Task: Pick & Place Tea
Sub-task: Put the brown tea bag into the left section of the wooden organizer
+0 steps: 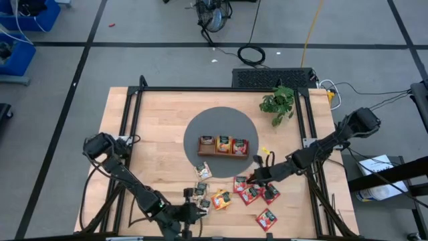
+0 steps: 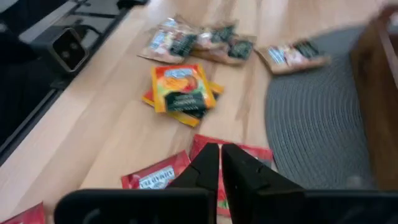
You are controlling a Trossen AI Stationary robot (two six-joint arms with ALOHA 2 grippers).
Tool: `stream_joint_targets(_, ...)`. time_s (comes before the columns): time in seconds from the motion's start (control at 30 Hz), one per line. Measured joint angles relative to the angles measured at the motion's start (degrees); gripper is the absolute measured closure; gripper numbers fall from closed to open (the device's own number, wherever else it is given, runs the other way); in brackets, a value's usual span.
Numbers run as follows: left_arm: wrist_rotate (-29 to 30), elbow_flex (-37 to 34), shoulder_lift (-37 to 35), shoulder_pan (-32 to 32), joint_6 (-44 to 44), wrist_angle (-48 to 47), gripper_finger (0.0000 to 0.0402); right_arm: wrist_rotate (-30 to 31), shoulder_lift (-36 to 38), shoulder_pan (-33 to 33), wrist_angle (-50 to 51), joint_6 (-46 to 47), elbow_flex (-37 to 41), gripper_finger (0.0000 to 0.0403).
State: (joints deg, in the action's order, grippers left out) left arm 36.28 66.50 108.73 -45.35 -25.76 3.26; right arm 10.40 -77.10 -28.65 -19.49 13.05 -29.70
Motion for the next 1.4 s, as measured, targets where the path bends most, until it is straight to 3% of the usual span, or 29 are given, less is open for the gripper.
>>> stream_joint_targets(0.1, -5.8, 0.0, 1.3, 0.9, -3.1, 0.0, 0.0364, 0.0, 0.0, 0.0, 0.0, 1.5, 0.4, 0.0388)
stream_joint_targets(0.33, -10.8, 0.0, 4.5, 0.0, -12.1, 1.4, 0.0364, -0.1, -1.0, 0.7, -7.2, 5.1, 0.4, 0.0401)
stream_joint_targets(0.53, -10.0, 0.0, 6.0, -1.8, -17.8, 1.6, 0.0364, -5.9, -6.9, 4.0, -12.3, 4.9, -3.3, 0.0402)
stream_joint_targets(0.73, -7.5, 0.0, 6.0, -2.4, -17.9, 0.9, 0.0364, -13.4, -19.6, 5.4, -7.2, 0.7, -17.8, 0.0402)
stream_joint_targets(0.93, -7.5, 0.0, 6.0, -2.4, -21.8, -3.8, 0.0364, -15.6, -30.2, 5.6, -3.8, -2.1, -28.4, 0.0401)
stream_joint_targets(1.17, -6.3, 0.0, 6.0, -2.4, -22.6, -5.1, 0.0364, -21.1, -36.4, 7.4, -5.7, -3.1, -31.6, 0.0391)
stream_joint_targets(1.4, -7.6, 0.0, 9.3, -2.2, -21.6, -4.0, 0.0364, -20.1, -36.5, 7.2, -8.8, -3.1, -31.6, 0.0325)
